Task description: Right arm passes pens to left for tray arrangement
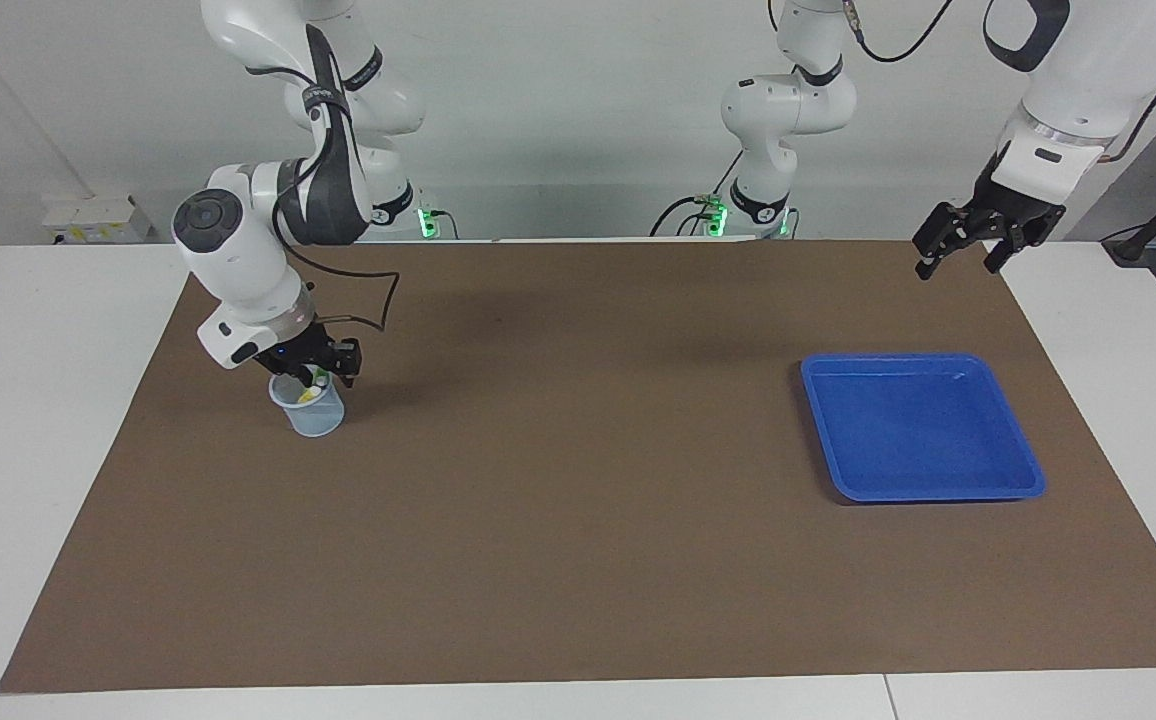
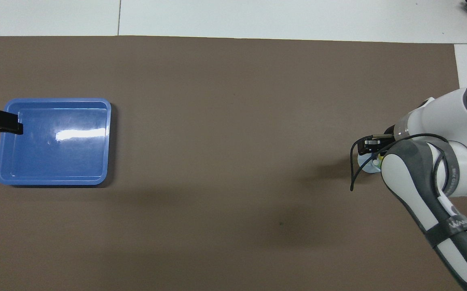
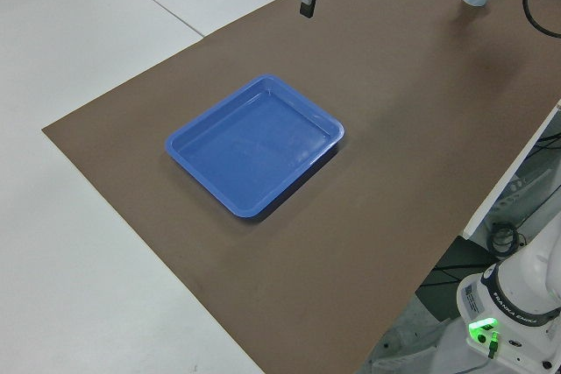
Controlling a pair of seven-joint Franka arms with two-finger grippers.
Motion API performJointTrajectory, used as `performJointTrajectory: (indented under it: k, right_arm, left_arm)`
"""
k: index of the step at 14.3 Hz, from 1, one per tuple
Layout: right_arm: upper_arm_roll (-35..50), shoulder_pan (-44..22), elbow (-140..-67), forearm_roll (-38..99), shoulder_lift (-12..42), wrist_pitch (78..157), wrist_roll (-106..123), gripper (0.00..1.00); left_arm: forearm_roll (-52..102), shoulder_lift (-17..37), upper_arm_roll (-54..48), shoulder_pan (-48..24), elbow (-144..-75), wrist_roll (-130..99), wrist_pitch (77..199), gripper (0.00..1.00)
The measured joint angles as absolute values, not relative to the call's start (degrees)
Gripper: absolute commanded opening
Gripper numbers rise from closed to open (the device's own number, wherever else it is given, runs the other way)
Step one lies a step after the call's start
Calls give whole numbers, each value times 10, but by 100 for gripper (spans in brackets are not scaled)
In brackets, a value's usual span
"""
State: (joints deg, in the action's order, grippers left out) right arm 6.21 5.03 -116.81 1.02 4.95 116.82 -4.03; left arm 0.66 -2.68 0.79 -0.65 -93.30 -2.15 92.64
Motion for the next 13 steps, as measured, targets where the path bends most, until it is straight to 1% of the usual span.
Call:
performJointTrajectory:
  k: [3,6,8,10,12,13]
  right_arm:
    - [62,54,-1168,10,49,1169,-40,63]
    - [62,56,-1168,10,49,1169,-40,52]
    - [61,57,-1169,10,49,1169,-40,42]
    - [61,58,-1170,10,49,1169,-40,37]
    - [61,61,-1170,10,49,1169,-41,31]
    - [61,63,-1170,10,49,1169,-41,31]
  left_arm:
    - [9,-27,7,-7,-933,-22,926,100]
    - [20,-27,6,-7,-934,-34,926,100]
    - [23,-27,4,-8,-936,-55,926,100]
    - [27,-30,0,-14,-945,-68,929,100]
    - [63,-33,-2,-14,-954,-83,937,100]
    - [86,-35,-1,-13,-959,-90,942,100]
